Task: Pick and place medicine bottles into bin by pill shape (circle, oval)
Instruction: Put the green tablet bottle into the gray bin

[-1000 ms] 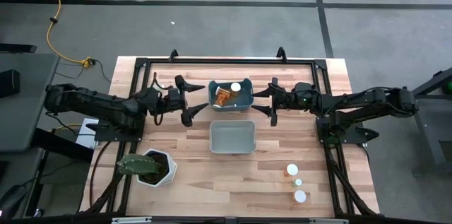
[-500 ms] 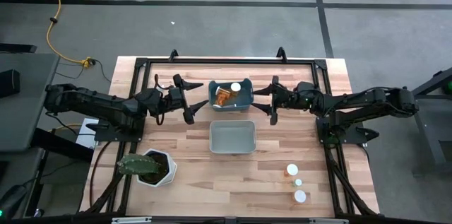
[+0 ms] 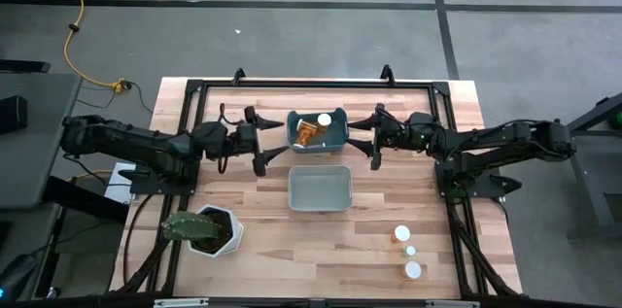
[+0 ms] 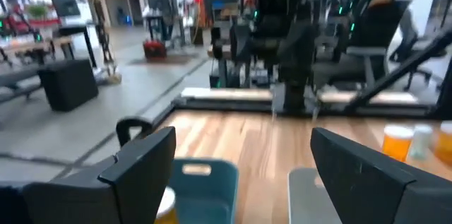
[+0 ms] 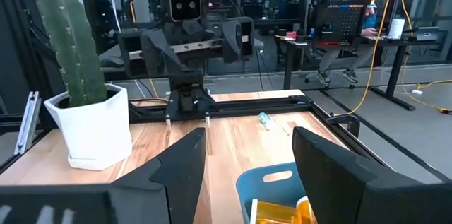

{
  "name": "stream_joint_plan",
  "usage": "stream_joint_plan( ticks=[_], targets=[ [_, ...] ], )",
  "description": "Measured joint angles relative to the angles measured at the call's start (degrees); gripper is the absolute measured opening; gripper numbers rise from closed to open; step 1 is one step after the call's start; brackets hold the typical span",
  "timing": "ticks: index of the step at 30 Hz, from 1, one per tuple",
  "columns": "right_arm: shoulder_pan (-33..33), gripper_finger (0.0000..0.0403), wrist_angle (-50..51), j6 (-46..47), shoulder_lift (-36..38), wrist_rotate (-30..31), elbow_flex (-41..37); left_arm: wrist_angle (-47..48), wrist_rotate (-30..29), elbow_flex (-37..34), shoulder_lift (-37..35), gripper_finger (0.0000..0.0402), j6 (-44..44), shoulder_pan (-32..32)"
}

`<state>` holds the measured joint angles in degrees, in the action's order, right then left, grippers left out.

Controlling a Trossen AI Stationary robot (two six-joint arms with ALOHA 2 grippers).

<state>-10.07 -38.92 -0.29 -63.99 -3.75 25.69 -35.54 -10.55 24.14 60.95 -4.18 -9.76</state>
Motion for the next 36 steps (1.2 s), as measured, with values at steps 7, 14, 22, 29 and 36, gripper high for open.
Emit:
stream_joint_plan(
  ticks=[7,14,22,29,36],
  targets=[
    [0.0,0.0206,0.08,-0.13,0.0,-0.17,0.0,6.18,-0.01,1.86,0.0,0.0319,-0.94,-0.02],
    [0.0,0.0206,0.11,-0.92,0.0,-0.17,0.0,6.42,1.08,1.86,-2.44,0.0319,-0.48,-0.02],
    [0.0,0.0206,0.2,-1.18,0.0,-0.15,0.0,8.45,0.79,1.86,-4.81,0.0319,-0.54,0.04],
    [0.0,0.0206,0.55,-1.05,0.0,-0.15,0.0,9.25,-2.1,1.86,-4.81,0.0319,-0.53,0.02],
    [0.0,0.0206,1.59,0.3,0.0,-0.38,-0.01,9.21,-2.12,1.86,-4.81,0.0319,-1.5,0.02]
  ],
)
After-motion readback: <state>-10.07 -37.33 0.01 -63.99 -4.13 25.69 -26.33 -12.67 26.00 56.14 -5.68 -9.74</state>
